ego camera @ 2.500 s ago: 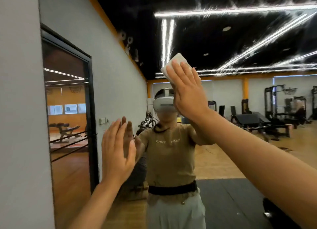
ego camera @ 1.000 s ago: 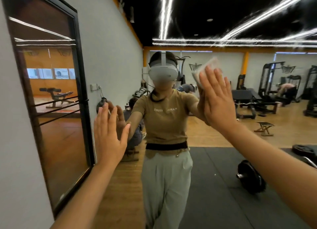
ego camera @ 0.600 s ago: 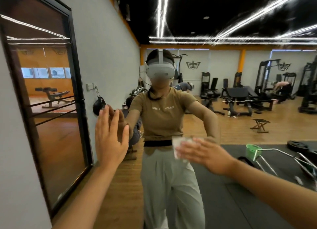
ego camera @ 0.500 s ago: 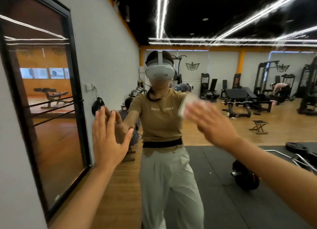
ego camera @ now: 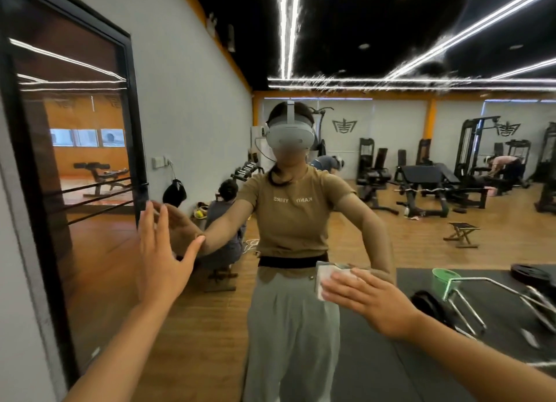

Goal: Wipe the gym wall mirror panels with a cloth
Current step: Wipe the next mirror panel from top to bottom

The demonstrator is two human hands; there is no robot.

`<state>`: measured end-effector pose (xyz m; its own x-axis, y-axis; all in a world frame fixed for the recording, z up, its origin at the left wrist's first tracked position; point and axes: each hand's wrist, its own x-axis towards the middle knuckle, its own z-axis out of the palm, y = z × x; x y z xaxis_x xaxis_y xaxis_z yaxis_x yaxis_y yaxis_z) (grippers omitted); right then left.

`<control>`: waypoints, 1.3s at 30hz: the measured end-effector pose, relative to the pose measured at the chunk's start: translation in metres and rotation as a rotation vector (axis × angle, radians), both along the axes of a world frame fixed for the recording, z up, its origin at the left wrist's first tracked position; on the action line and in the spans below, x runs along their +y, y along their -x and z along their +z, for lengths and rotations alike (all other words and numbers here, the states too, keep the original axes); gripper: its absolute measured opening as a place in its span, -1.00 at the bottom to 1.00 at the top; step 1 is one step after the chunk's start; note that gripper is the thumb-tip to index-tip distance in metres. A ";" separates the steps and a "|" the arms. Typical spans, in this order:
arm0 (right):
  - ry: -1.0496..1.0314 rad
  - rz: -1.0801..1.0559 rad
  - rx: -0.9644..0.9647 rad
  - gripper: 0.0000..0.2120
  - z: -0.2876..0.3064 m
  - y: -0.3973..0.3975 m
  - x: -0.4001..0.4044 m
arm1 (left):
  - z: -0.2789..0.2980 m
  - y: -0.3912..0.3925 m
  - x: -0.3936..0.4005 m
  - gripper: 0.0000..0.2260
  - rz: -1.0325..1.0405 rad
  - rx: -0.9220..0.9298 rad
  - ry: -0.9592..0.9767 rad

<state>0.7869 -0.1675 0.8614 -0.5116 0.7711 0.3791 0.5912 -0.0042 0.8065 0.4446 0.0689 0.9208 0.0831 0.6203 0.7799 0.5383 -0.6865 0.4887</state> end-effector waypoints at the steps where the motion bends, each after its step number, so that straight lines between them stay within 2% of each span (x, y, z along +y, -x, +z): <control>1: 0.008 0.001 0.024 -0.25 0.011 -0.007 -0.005 | 0.001 -0.001 -0.001 -0.18 0.001 0.004 0.018; 3: -0.077 0.038 0.185 -0.27 0.051 -0.016 -0.008 | 0.002 -0.002 -0.003 -0.18 0.012 0.024 0.040; 8: -0.555 0.060 0.698 -0.43 0.186 -0.015 -0.013 | 0.005 -0.001 -0.006 -0.17 0.052 0.043 0.080; 10: -0.640 0.072 0.844 -0.43 0.204 -0.013 -0.011 | 0.007 0.001 -0.010 -0.18 0.056 0.053 0.092; 12: -0.682 0.082 0.874 -0.45 0.183 -0.010 -0.007 | 0.008 0.002 -0.013 -0.19 0.063 0.062 0.096; 15: -0.624 0.089 0.830 -0.45 0.093 -0.013 -0.010 | 0.011 0.001 -0.014 -0.19 0.083 0.078 0.093; 18: -0.490 -0.011 0.766 -0.33 -0.008 -0.020 -0.030 | 0.011 0.001 -0.013 -0.19 0.091 0.084 0.104; 20: -0.460 -0.047 0.753 -0.32 -0.034 -0.022 -0.039 | 0.009 0.001 -0.011 -0.18 0.076 0.075 0.103; 23: -0.458 0.000 0.806 -0.35 0.018 -0.021 -0.030 | 0.007 0.000 -0.008 -0.17 0.071 0.063 0.095; 28: -0.671 0.044 0.976 -0.43 0.187 -0.015 -0.011 | 0.006 -0.001 -0.008 -0.17 0.072 0.056 0.081; 31: -0.745 0.052 0.935 -0.43 0.214 -0.014 -0.005 | 0.006 -0.001 -0.007 -0.18 0.073 0.057 0.087; 34: -0.735 0.071 0.877 -0.45 0.145 -0.008 -0.001 | 0.006 0.000 -0.007 -0.18 0.079 0.070 0.082; 36: -0.631 0.061 0.810 -0.47 0.054 -0.010 -0.005 | 0.006 0.001 -0.008 -0.18 0.078 0.075 0.079; 39: -0.394 -0.094 0.736 -0.49 -0.087 -0.018 -0.030 | 0.008 0.002 -0.010 -0.19 0.054 0.065 0.084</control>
<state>0.8046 -0.1973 0.7744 0.0318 0.5392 0.8415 0.9491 -0.2803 0.1438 0.4422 0.0593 0.9289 0.0967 0.6883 0.7190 0.6058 -0.6139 0.5061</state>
